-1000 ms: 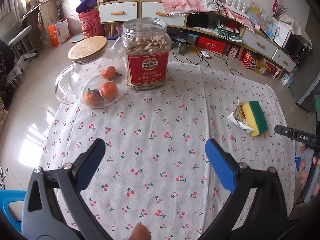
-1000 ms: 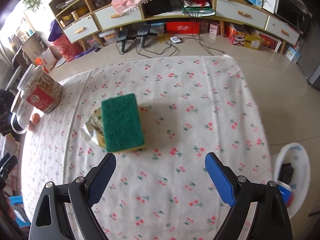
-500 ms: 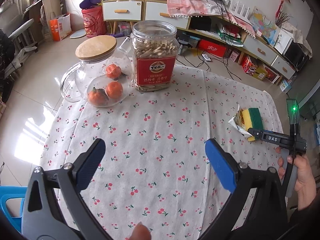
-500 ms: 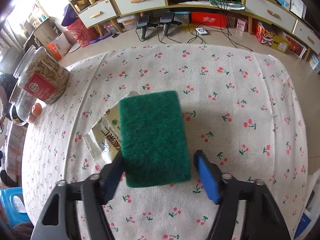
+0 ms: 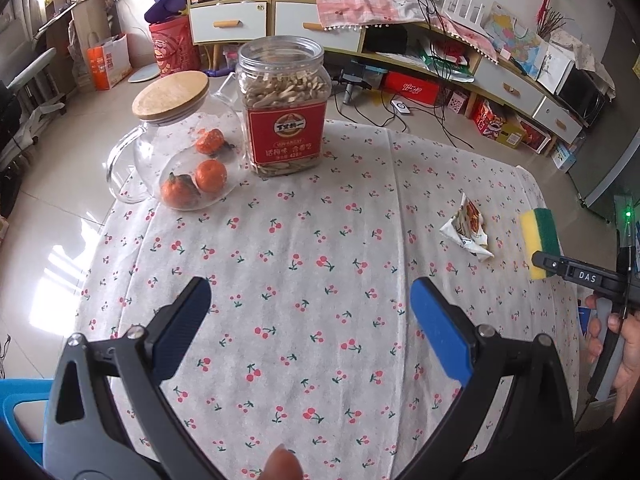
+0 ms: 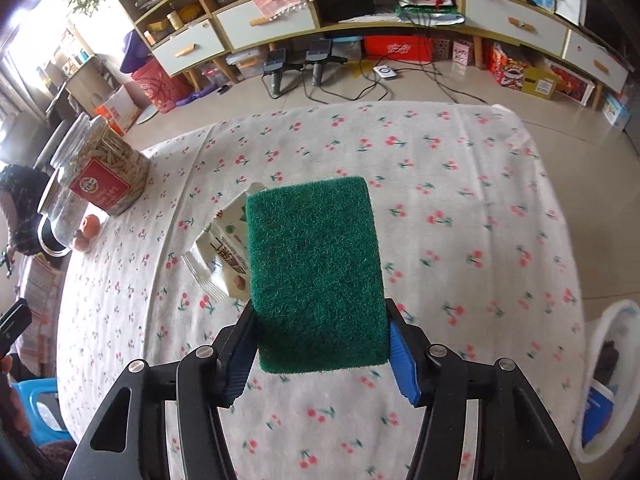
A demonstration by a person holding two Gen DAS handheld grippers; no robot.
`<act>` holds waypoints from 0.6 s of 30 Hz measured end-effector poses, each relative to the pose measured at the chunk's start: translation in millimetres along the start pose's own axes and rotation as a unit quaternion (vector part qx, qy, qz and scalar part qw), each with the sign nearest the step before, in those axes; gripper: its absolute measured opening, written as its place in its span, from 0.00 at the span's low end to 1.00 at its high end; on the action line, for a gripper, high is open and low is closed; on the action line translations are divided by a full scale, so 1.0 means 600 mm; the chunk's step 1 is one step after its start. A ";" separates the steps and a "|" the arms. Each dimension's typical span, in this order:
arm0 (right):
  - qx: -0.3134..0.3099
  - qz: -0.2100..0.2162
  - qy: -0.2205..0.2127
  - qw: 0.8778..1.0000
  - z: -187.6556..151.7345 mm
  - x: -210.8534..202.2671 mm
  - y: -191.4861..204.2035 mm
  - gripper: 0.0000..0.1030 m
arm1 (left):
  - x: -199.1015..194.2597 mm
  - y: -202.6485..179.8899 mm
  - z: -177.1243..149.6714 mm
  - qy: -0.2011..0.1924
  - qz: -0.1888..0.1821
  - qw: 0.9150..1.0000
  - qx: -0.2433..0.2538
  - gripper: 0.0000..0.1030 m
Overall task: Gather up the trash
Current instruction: 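Grasp the snack wrapper with the left tool while the right tool holds the sponge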
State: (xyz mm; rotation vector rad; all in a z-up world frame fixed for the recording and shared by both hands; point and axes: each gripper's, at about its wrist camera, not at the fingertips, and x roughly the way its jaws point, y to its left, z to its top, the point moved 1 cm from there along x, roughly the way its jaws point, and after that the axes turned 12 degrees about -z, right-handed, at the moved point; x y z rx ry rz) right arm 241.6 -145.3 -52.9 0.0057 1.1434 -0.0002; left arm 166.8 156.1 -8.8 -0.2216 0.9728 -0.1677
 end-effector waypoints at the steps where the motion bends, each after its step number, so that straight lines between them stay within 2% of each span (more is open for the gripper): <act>1: 0.006 -0.004 0.000 1.000 -0.006 -0.007 -0.009 0.58 | 0.001 -0.004 -0.003 0.002 -0.002 1.000 0.001 0.97; 7: 0.044 -0.019 0.008 0.999 -0.050 -0.036 -0.067 0.58 | 0.010 -0.036 -0.019 0.018 -0.015 1.000 0.019 0.97; 12: 0.056 -0.045 -0.004 0.997 -0.080 -0.057 -0.109 0.58 | 0.025 -0.062 -0.029 0.027 -0.016 0.999 0.036 0.97; 15: 0.068 -0.037 -0.009 0.997 -0.093 -0.064 -0.128 0.58 | 0.029 -0.076 -0.030 0.006 -0.026 0.999 0.038 0.97; 18: 0.078 -0.022 -0.006 0.997 -0.106 -0.067 -0.148 0.58 | 0.045 -0.090 -0.024 0.002 -0.054 0.998 0.038 0.97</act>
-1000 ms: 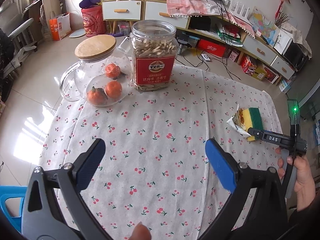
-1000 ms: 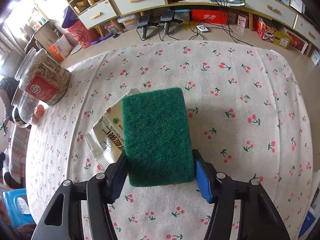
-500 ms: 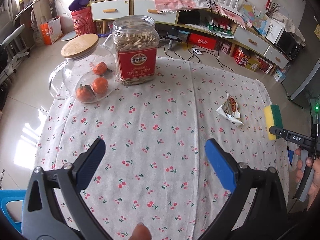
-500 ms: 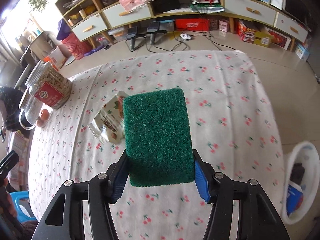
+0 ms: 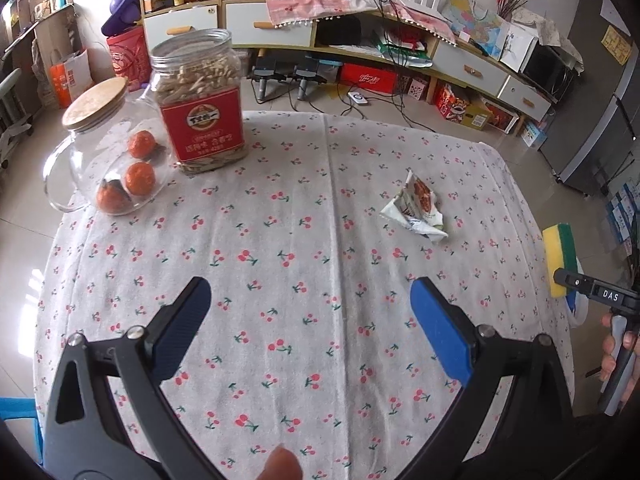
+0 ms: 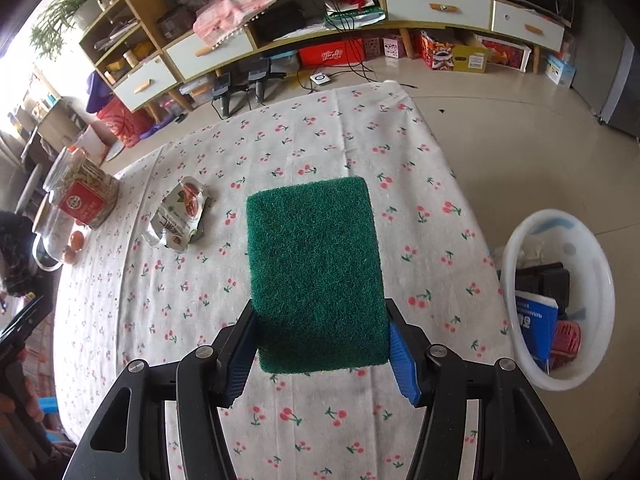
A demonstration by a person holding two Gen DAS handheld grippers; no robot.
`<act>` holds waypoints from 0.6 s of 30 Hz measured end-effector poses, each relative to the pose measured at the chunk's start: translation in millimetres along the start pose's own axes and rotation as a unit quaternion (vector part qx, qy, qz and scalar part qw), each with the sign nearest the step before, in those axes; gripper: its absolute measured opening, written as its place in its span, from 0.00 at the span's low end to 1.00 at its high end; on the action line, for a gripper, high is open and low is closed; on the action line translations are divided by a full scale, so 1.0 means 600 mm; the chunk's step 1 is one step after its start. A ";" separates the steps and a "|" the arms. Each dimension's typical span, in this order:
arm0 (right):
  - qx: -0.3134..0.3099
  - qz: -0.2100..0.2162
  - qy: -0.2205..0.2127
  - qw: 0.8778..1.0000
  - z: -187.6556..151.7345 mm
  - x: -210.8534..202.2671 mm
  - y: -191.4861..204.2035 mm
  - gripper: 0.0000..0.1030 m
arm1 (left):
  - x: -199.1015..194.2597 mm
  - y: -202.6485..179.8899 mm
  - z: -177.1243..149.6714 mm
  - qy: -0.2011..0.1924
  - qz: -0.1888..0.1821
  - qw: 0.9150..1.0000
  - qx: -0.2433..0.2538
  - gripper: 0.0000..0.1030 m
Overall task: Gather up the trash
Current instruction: 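Grasp the snack wrapper with the left tool while the right tool holds the sponge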
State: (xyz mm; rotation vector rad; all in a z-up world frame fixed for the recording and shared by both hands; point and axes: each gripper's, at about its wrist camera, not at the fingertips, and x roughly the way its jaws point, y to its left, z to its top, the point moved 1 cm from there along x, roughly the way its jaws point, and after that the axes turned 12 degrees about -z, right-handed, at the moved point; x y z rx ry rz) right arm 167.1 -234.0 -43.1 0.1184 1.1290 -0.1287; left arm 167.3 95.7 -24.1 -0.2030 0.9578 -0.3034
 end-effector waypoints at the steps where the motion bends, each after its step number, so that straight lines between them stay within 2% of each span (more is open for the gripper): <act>1: 0.000 0.001 0.001 1.000 -0.001 0.000 -0.007 0.58 | 0.007 -0.004 0.004 0.000 -0.007 1.000 -0.002 0.97; 10: -0.002 -0.015 0.000 1.000 -0.001 -0.002 -0.075 0.58 | 0.111 -0.065 0.042 0.014 -0.025 0.999 0.041 0.96; 13: 0.006 -0.018 -0.001 1.000 0.002 -0.004 -0.100 0.58 | 0.143 -0.080 0.060 0.006 -0.024 0.998 0.053 0.89; 15: 0.015 -0.017 -0.001 1.000 0.004 -0.006 -0.118 0.58 | 0.167 -0.084 0.072 0.010 -0.028 0.998 0.052 0.82; 18: 0.026 -0.019 -0.003 0.999 0.007 -0.010 -0.146 0.58 | 0.198 -0.085 0.080 0.020 -0.035 0.998 0.049 0.76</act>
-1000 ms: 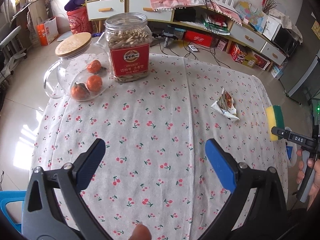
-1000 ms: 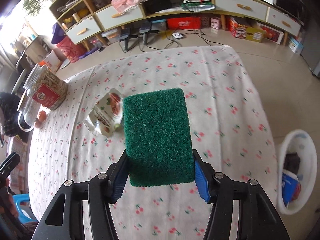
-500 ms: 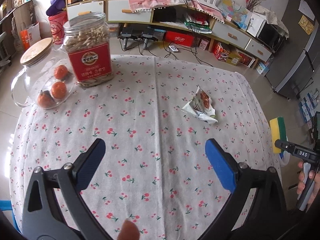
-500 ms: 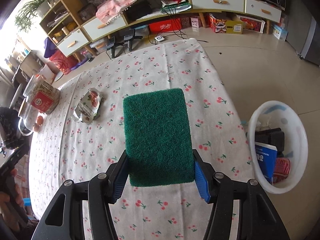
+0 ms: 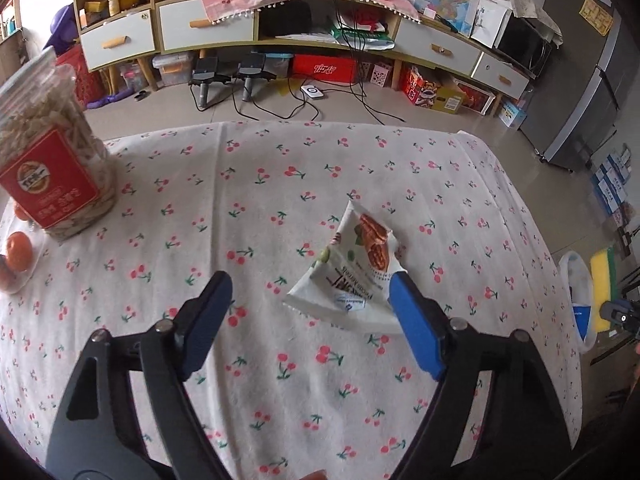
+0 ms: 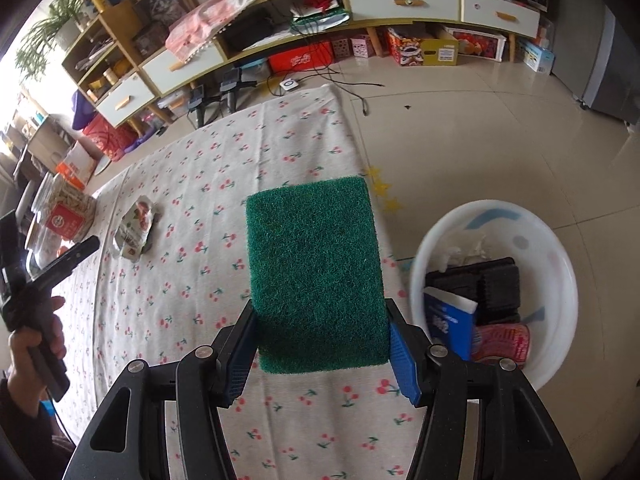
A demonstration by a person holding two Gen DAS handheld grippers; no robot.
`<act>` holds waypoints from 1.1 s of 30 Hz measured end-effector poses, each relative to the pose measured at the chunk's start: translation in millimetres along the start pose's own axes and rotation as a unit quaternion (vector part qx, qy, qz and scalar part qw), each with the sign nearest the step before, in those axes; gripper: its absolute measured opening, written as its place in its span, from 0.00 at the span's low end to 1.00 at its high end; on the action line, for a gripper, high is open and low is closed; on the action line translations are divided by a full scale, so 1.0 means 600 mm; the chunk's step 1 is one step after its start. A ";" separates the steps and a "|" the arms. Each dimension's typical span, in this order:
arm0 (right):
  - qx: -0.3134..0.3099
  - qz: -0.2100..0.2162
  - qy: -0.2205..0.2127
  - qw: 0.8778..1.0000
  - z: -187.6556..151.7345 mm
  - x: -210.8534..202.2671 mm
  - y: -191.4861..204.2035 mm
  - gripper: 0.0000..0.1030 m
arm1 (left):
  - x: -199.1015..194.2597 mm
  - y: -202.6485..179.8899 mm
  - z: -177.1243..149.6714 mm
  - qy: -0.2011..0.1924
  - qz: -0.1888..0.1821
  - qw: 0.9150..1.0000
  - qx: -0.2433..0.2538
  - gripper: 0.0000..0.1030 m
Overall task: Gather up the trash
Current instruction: 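Grasp the snack wrapper with the left tool while the right tool holds the sponge, then carry the wrapper and sponge over the bin and open the left tool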
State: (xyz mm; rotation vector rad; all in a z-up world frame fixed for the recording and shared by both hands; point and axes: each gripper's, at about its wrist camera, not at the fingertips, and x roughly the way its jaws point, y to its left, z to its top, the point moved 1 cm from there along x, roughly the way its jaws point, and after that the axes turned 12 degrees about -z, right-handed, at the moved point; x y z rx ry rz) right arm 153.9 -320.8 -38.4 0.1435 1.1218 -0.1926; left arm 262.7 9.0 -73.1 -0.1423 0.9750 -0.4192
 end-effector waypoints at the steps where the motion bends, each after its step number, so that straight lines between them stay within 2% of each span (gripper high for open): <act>1: 0.002 -0.003 -0.002 1.000 0.001 -0.001 -0.008 0.58 | 0.009 -0.001 0.000 0.004 -0.001 1.000 -0.001 0.74; 4: 0.006 -0.008 -0.005 1.000 0.003 -0.002 -0.031 0.58 | 0.037 -0.004 -0.003 0.027 -0.006 1.000 -0.004 0.59; 6: 0.011 -0.007 -0.003 1.000 0.004 -0.001 -0.043 0.58 | 0.048 -0.010 -0.009 0.040 -0.009 0.999 -0.002 0.41; 10: 0.022 -0.006 -0.004 1.000 0.003 -0.003 -0.064 0.58 | 0.041 -0.030 -0.021 0.036 0.000 0.999 0.022 0.33; 12: 0.026 -0.003 -0.005 1.000 0.000 -0.006 -0.070 0.58 | 0.035 -0.040 -0.027 0.036 0.002 0.999 0.033 0.13; 17: 0.027 0.002 -0.011 1.000 -0.008 -0.018 -0.077 0.58 | 0.021 -0.055 -0.039 0.032 0.009 0.998 0.048 0.08; 23: 0.035 0.001 -0.022 0.999 -0.017 -0.032 -0.088 0.58 | 0.008 -0.069 -0.054 0.029 -0.003 0.999 0.034 0.04; 28: 0.041 -0.008 -0.036 0.998 -0.025 -0.048 -0.104 0.58 | -0.013 -0.091 -0.070 0.028 -0.023 0.999 0.025 0.03; 33: 0.070 -0.015 -0.042 0.997 -0.038 -0.059 -0.149 0.58 | -0.025 -0.132 -0.080 0.029 -0.051 0.998 0.035 0.03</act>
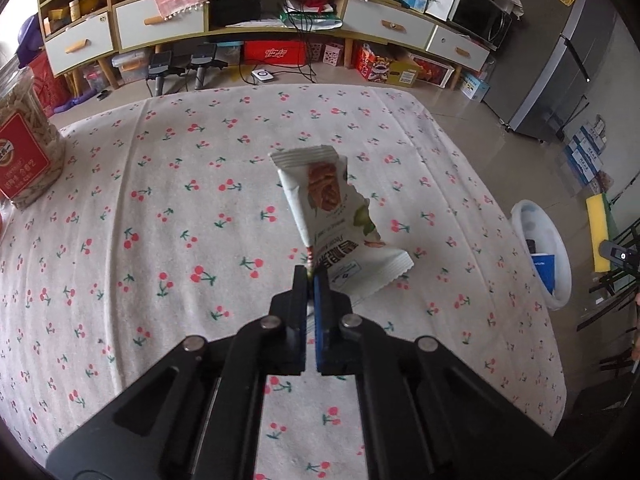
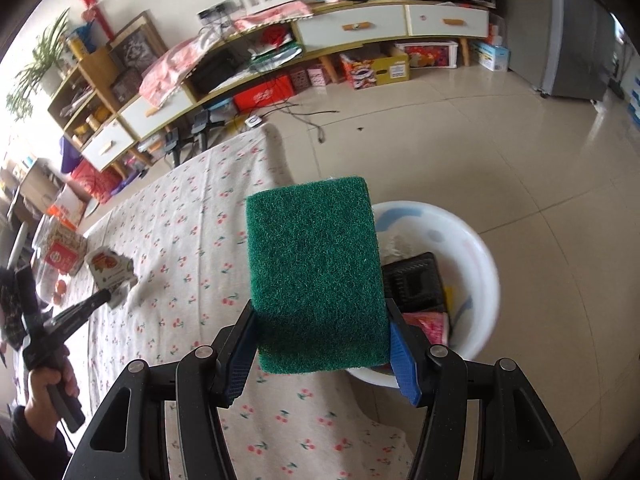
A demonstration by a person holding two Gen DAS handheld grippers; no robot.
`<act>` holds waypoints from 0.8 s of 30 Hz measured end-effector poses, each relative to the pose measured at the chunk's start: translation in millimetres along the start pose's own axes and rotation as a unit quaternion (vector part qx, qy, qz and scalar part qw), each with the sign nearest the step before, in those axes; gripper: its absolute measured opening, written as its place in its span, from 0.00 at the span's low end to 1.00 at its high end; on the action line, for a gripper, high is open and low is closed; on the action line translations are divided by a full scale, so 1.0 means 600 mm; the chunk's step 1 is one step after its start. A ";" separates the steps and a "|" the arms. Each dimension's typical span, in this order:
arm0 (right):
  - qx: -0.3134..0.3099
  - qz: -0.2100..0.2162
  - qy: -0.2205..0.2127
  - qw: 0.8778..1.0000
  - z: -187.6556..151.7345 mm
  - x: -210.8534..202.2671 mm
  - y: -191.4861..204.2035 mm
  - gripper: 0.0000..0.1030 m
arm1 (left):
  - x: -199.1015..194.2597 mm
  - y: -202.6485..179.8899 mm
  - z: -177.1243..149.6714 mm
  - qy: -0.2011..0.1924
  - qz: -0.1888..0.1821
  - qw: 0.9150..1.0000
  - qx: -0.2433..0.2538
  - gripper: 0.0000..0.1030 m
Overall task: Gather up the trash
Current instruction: 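Carry the wrapper and sponge over the bin and open the left tool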
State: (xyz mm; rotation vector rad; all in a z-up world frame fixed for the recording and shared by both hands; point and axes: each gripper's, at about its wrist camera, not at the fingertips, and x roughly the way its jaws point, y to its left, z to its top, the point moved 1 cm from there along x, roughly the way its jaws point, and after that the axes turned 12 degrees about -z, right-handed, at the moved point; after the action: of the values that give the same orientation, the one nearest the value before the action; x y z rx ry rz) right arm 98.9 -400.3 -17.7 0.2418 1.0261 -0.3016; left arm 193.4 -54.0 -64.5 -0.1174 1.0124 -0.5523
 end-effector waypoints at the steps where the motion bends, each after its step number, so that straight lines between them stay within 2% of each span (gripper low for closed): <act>1: 0.007 -0.002 -0.001 1.000 -0.001 -0.002 -0.011 0.58 | 0.001 -0.012 0.000 0.002 -0.008 1.000 0.002 0.03; 7: 0.051 -0.012 -0.005 0.999 -0.012 -0.012 -0.080 0.58 | 0.022 -0.104 -0.001 0.010 -0.050 0.998 0.033 0.03; 17: 0.102 -0.034 0.008 0.994 -0.055 -0.011 -0.190 0.58 | 0.101 -0.295 0.007 0.042 -0.117 0.988 0.089 0.03; 24: 0.127 -0.037 0.016 0.991 -0.074 -0.007 -0.240 0.58 | 0.162 -0.395 0.022 0.058 -0.132 0.982 0.122 0.03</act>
State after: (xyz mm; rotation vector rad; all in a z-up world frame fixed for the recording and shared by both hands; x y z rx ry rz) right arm 10.0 -519.1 -43.9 0.4403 1.0291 -0.4982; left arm 153.2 -306.9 -51.3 -0.0020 1.0400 -0.9302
